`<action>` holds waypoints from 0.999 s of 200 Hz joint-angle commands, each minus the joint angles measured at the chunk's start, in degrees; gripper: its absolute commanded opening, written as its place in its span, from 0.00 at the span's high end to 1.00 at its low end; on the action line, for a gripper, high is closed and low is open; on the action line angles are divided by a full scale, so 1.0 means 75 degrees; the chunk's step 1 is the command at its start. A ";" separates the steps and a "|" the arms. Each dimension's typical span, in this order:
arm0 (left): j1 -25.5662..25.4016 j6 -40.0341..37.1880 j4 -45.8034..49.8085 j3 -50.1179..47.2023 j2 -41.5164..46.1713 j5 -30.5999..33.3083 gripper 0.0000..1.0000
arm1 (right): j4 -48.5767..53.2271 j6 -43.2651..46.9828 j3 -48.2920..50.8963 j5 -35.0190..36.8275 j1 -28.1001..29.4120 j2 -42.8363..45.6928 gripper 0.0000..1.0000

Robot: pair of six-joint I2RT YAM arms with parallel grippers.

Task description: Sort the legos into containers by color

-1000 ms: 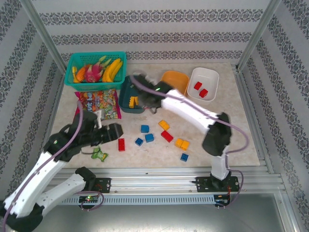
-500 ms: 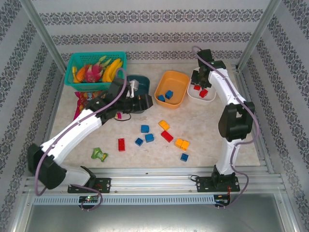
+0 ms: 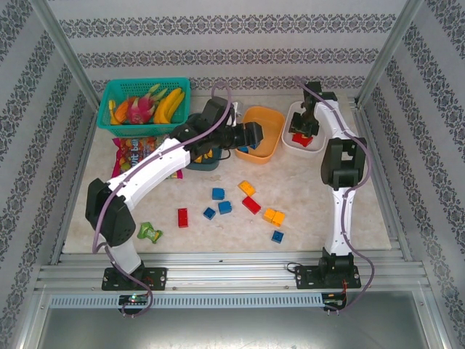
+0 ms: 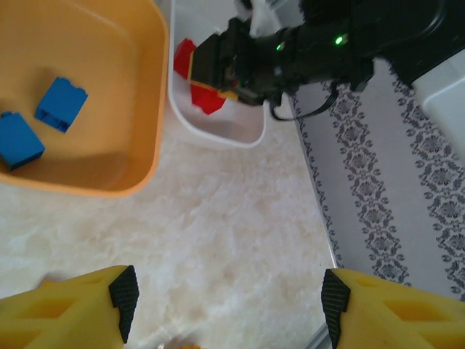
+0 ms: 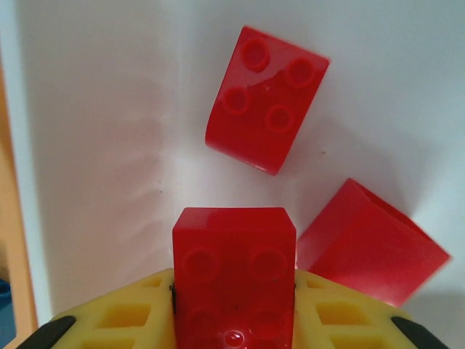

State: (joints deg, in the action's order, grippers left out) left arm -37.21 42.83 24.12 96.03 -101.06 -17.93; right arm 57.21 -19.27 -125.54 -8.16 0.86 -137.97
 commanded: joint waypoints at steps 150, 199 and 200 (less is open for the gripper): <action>-0.0575 0.3027 0.3044 0.0601 -0.1056 0.1877 0.33 | -0.0577 -0.0471 0.2035 0.0225 0.0981 0.3925 0.40; -0.0715 0.5001 0.3204 0.0399 -0.1902 0.1595 0.32 | -0.2587 -0.0687 0.7211 0.0037 0.2074 0.8230 0.34; -0.0718 0.5030 0.3211 0.0407 -0.1925 0.1589 0.32 | -0.2605 -0.0694 0.7287 0.0024 0.2104 0.8303 0.34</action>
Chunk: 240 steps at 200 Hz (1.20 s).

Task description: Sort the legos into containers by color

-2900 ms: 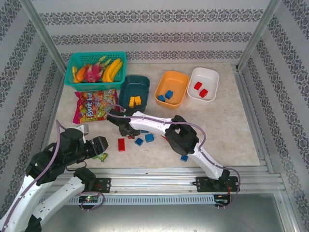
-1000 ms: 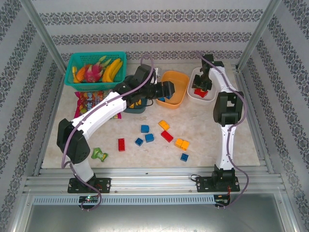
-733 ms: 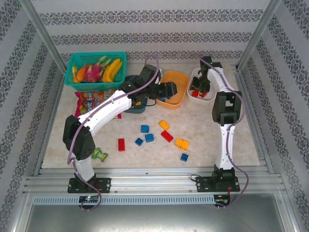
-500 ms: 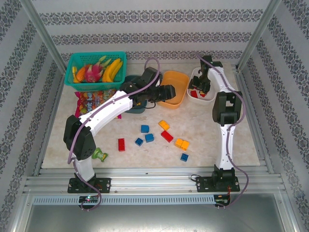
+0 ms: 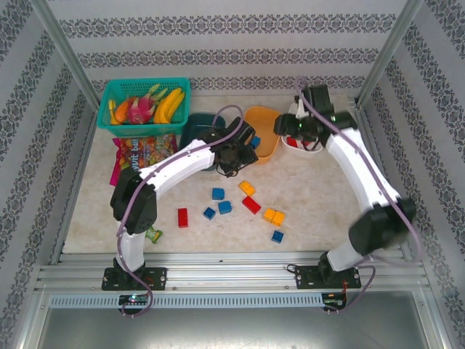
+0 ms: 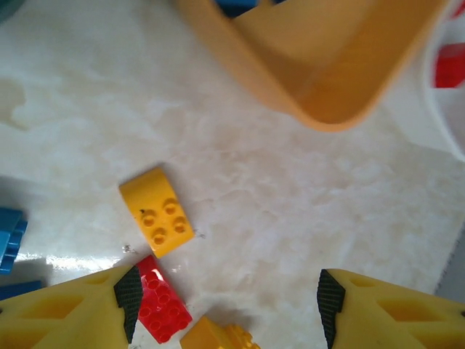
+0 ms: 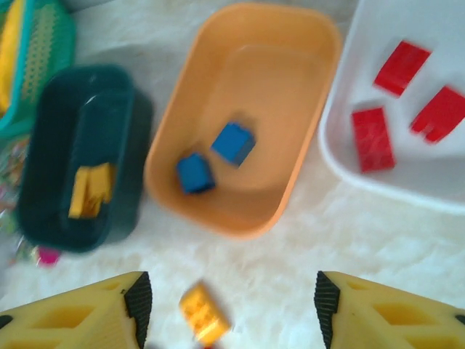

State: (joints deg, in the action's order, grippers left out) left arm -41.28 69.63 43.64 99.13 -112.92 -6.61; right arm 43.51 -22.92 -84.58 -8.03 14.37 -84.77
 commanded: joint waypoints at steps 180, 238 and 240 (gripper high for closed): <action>-0.0590 0.3130 0.1512 0.1395 -0.2794 0.0165 0.60 | -0.0094 -0.1133 0.4959 -0.0054 0.1599 0.4974 0.27; -0.0547 0.2184 0.1653 0.1939 -0.2421 0.1060 0.74 | -0.0181 -0.1070 0.4819 -0.0172 0.1600 0.4940 0.27; -0.0532 0.2100 0.1686 0.1983 -0.2365 0.1120 0.74 | -0.0186 -0.1061 0.4805 -0.0183 0.1600 0.4934 0.27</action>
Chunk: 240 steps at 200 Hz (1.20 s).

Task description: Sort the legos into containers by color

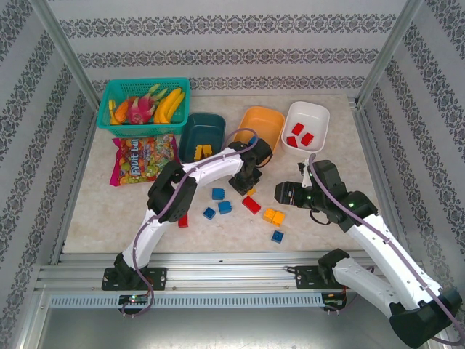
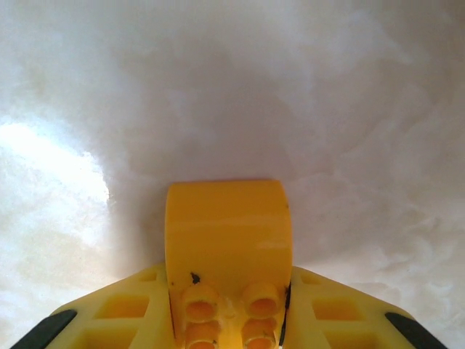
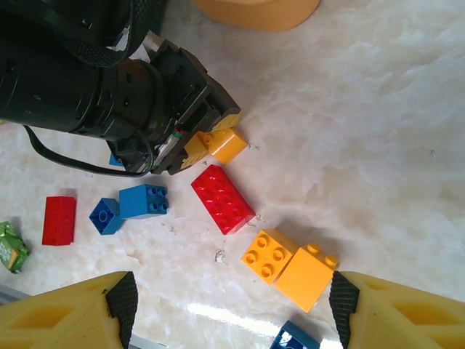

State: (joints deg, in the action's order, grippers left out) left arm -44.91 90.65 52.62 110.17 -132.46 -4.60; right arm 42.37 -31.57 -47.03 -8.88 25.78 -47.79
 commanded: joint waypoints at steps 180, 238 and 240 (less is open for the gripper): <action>0.3532 -0.7106 -0.0900 0.2991 -0.0694 0.0133 0.67 | -0.3344 -0.1295 -0.1417 -0.1875 0.0195 -0.2721 0.26; 0.3570 -0.6920 -0.0553 0.3324 -0.1622 -0.0217 0.64 | -0.2511 -0.1295 -0.1499 -0.1636 0.0195 -0.2827 0.27; 0.3573 -0.6913 -0.0549 0.3329 -0.1641 -0.0218 0.64 | -0.2486 -0.1291 -0.1502 -0.1630 0.0195 -0.2827 0.26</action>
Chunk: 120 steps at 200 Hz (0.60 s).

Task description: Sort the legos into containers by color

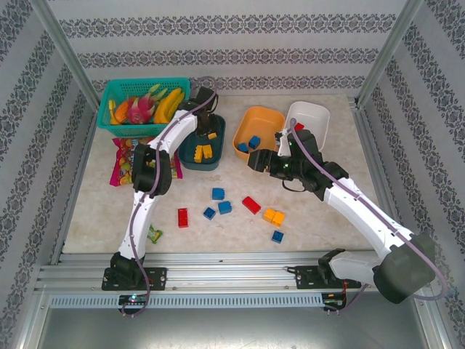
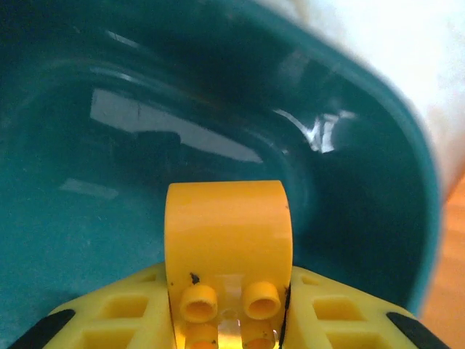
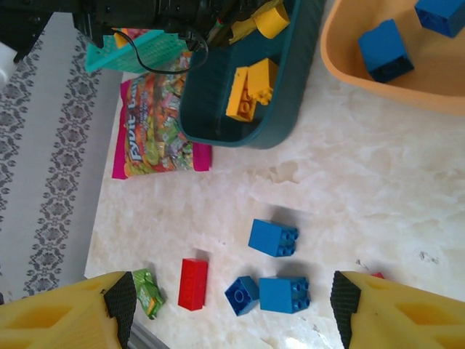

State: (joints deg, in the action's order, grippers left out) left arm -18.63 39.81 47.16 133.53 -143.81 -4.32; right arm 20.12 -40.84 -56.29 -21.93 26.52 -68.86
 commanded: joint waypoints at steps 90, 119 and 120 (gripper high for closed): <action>-0.0024 0.0080 0.0515 0.0228 0.0855 0.0153 0.36 | 0.4078 0.0142 -0.0702 0.1847 0.0162 0.0260 0.28; -0.0167 0.0081 0.0534 -0.0085 0.1769 0.0445 0.33 | 0.4444 0.0366 -0.0858 0.2178 0.0557 0.0237 0.28; -0.0165 0.0082 0.0545 -0.0115 0.1806 0.0457 0.33 | 0.4443 0.0369 -0.0860 0.2194 0.0573 0.0239 0.28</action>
State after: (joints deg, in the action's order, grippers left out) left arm -18.98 39.97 49.80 133.60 -140.25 -3.92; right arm 47.13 -40.12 -60.40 -9.78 28.38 -67.88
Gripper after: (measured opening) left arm 0.656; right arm 0.723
